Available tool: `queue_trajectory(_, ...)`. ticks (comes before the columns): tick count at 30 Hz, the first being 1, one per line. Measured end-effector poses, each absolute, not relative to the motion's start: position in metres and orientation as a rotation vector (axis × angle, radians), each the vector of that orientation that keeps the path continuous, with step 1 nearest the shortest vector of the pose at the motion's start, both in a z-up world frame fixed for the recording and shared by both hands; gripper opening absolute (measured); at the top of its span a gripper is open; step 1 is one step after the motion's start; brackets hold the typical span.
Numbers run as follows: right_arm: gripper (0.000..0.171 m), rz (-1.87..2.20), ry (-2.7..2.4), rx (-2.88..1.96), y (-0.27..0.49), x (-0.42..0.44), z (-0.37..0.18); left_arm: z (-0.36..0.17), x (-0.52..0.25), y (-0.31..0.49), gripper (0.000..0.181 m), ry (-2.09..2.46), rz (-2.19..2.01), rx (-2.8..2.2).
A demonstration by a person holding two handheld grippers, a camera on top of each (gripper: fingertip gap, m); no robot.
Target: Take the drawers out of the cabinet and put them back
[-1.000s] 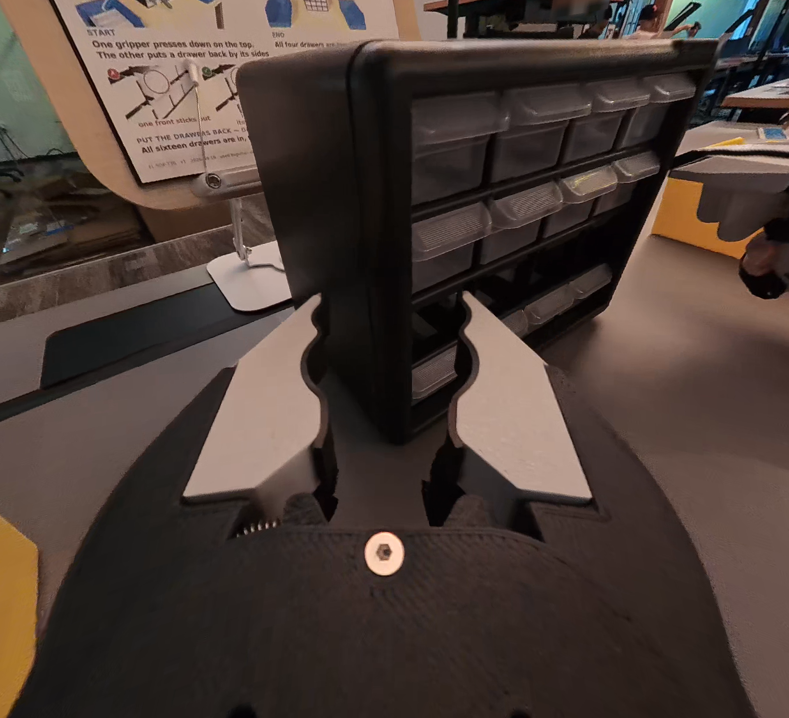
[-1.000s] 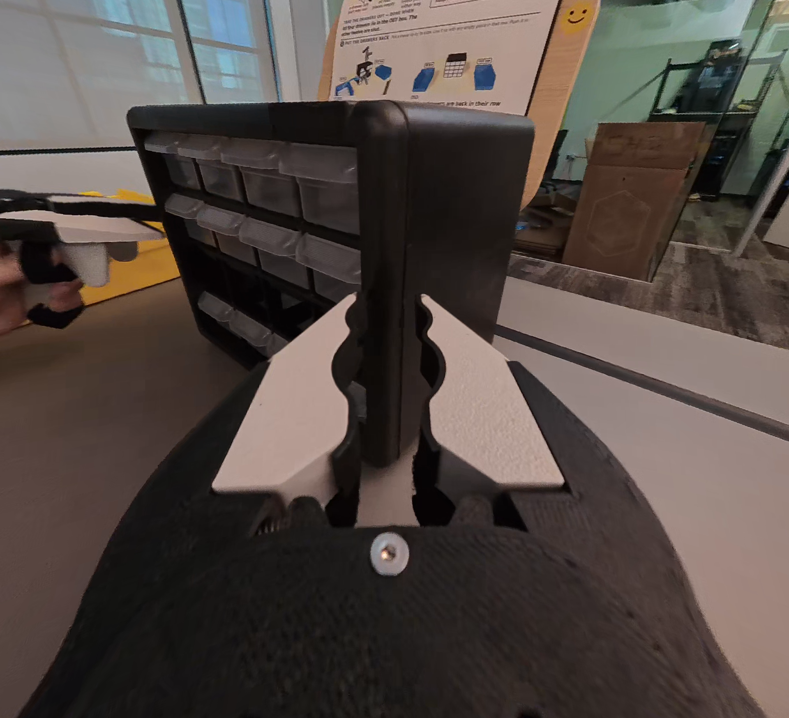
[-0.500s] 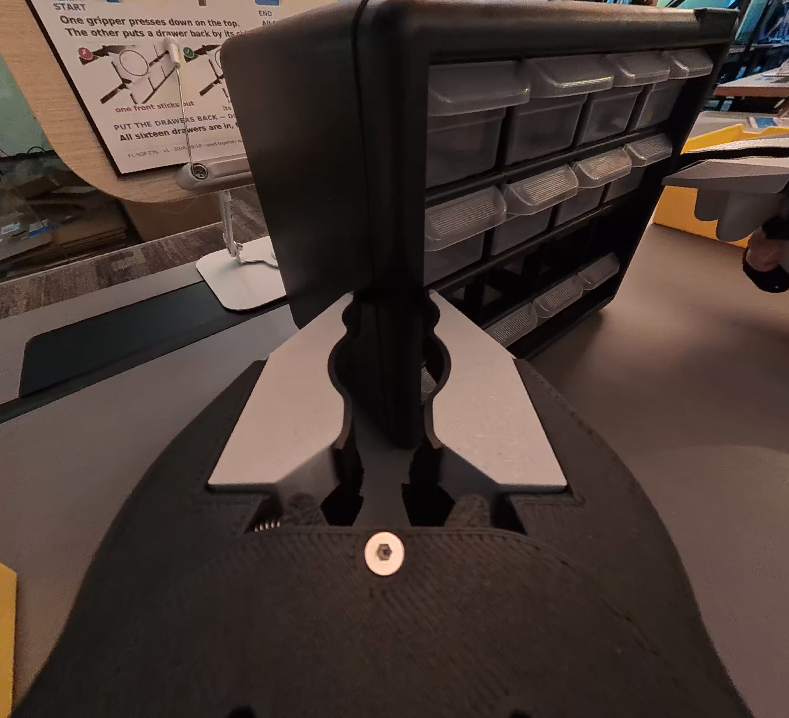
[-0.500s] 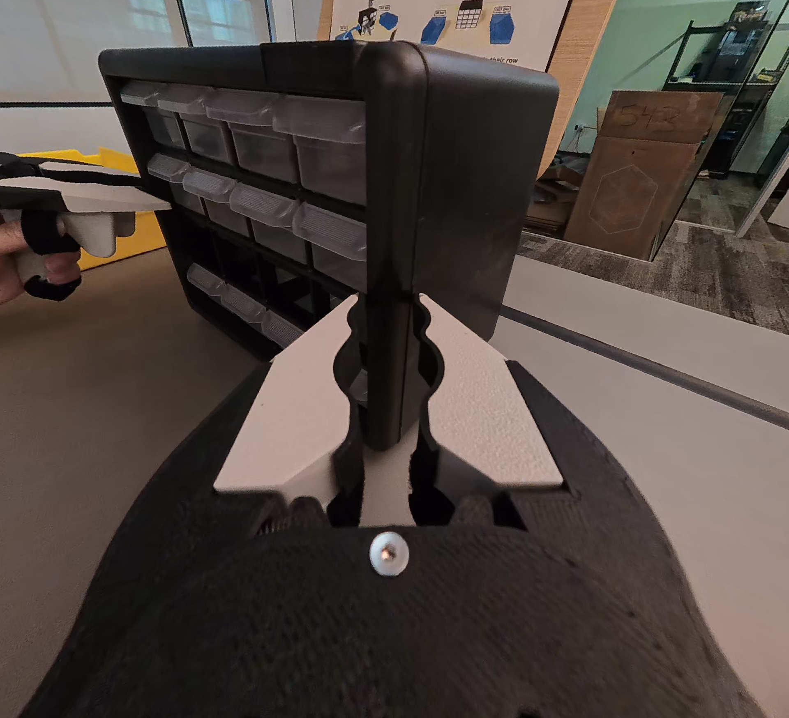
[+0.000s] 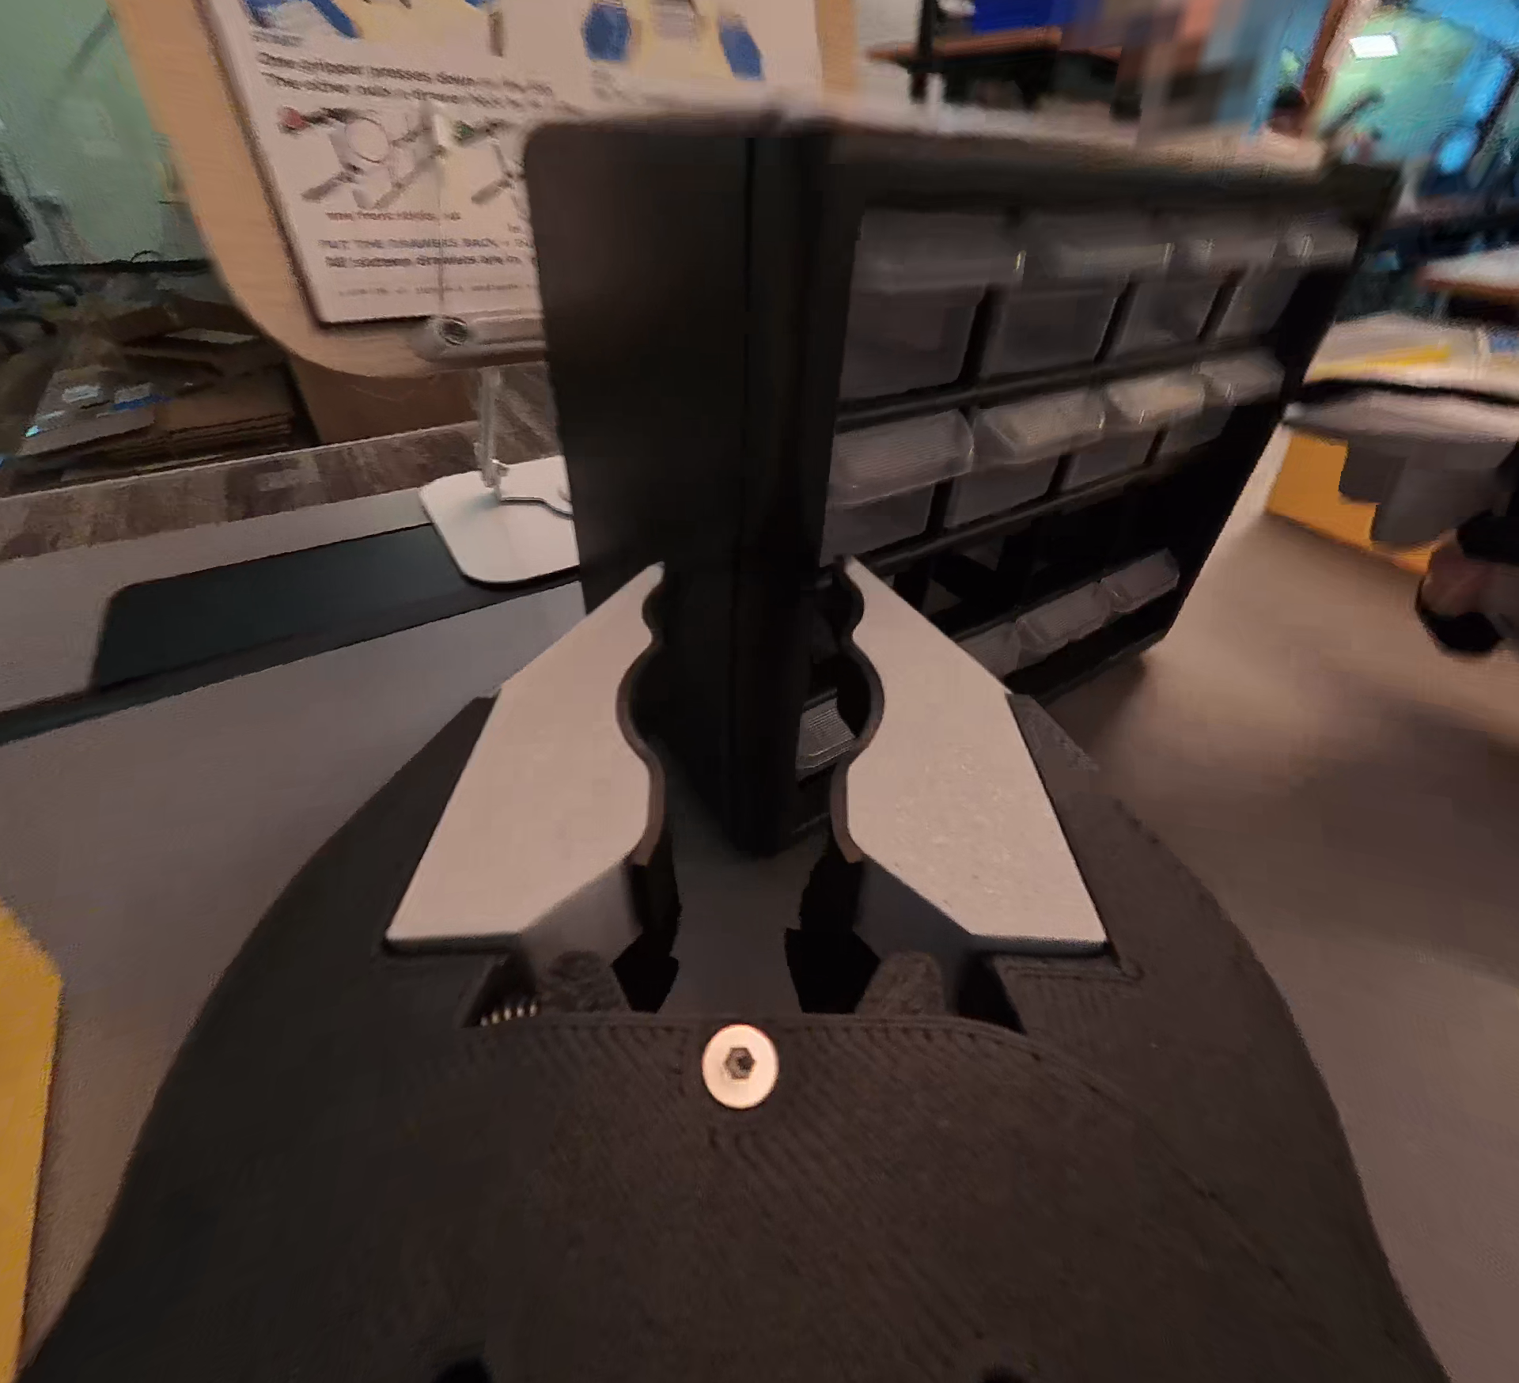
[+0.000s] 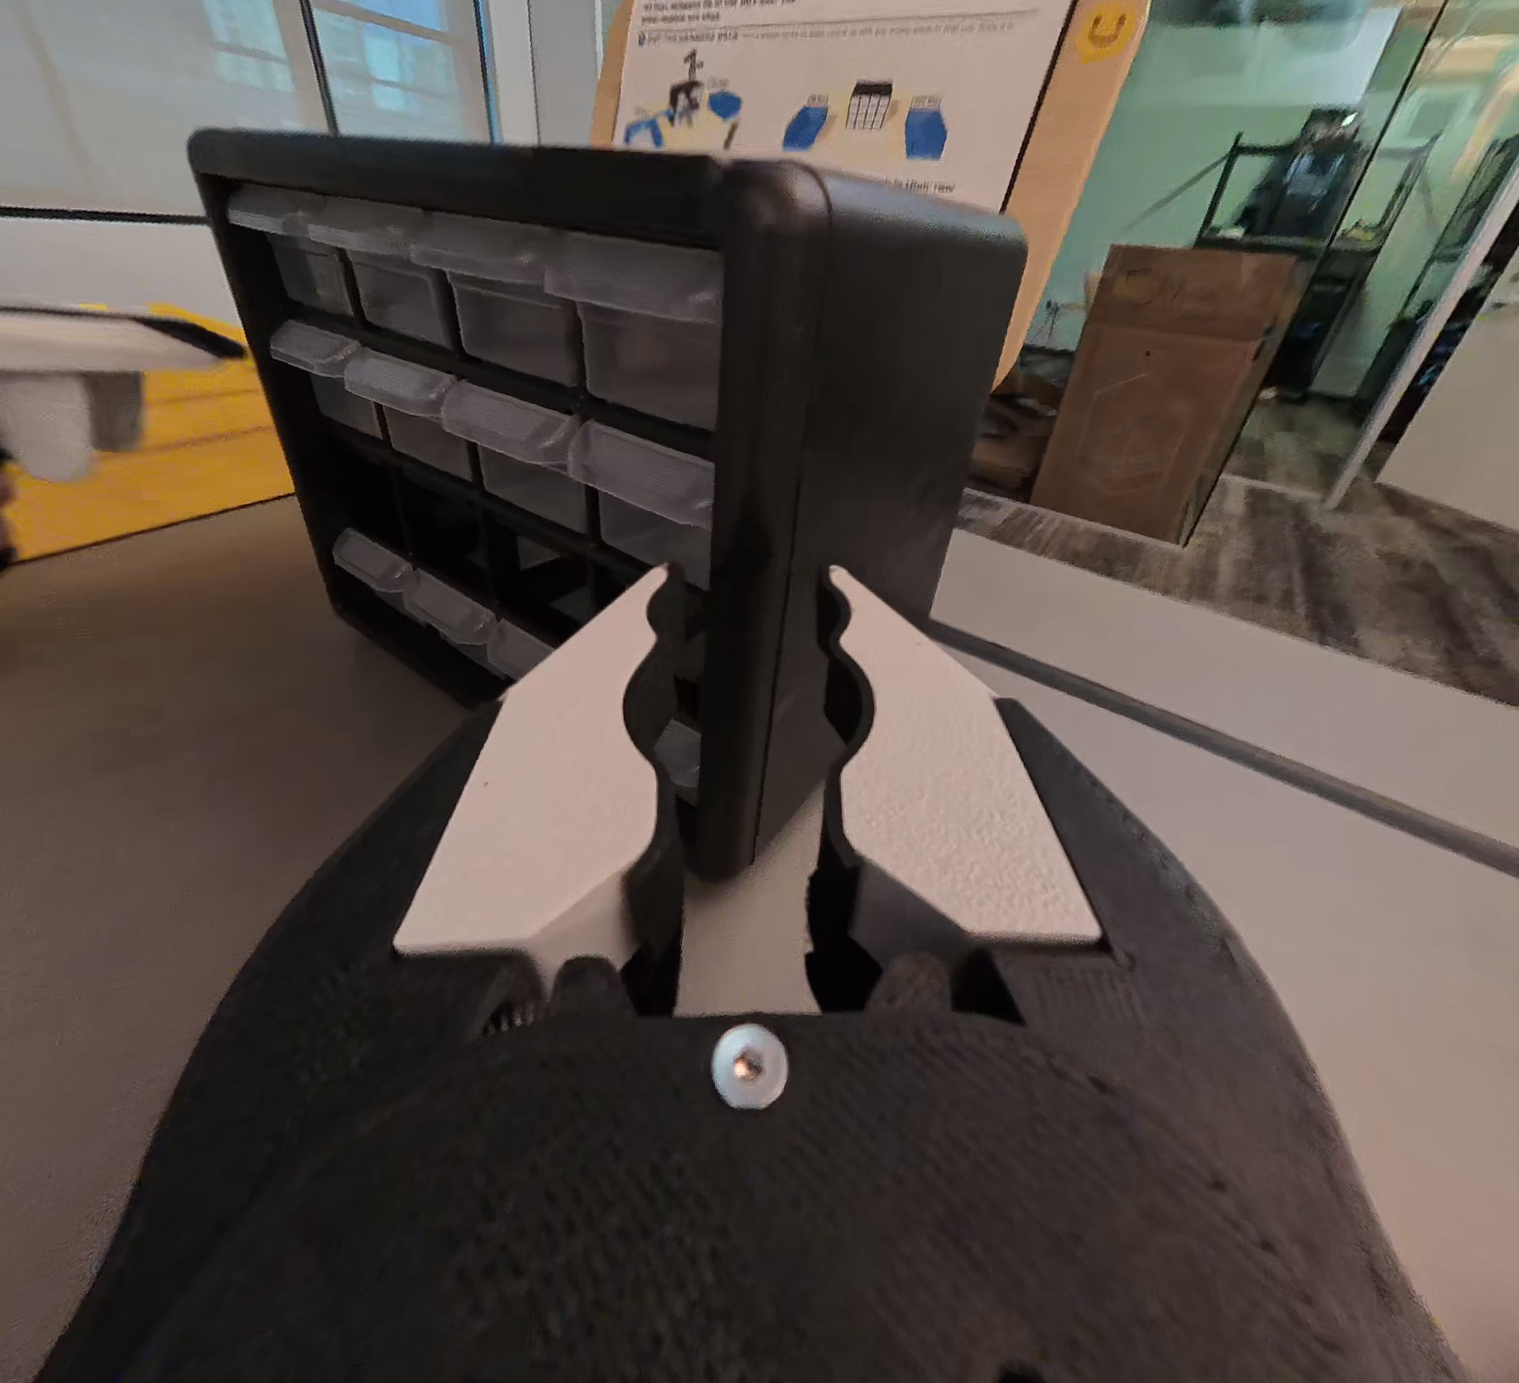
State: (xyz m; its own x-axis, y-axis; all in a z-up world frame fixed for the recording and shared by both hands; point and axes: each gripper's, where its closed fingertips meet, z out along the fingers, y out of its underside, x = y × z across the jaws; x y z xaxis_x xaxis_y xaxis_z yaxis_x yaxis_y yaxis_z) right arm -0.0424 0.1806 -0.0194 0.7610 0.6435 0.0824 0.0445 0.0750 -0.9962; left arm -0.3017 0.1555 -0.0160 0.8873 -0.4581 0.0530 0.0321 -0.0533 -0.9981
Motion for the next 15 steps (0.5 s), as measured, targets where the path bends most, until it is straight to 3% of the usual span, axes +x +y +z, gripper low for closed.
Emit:
queue_trajectory(5,0.034,0.436,-0.625,-1.397,0.158,-0.036,-0.008,0.062,-0.334,0.051,0.042,0.274,-0.404,-1.467)
queue_trajectory(8,0.034,0.433,-0.614,-1.397,0.157,-0.035,-0.005,0.084,-0.404,0.007,0.053,0.342,-0.177,-1.534)
queue_trajectory(12,0.034,0.482,-0.583,-1.407,0.16,-0.035,-0.005,0.031,-0.472,-0.01,0.031,0.76,-0.106,-1.877)
queue_trajectory(15,0.033,0.475,-0.584,-1.428,0.163,-0.034,-0.01,-0.022,-0.507,-0.002,0.035,1.006,0.051,-2.027)
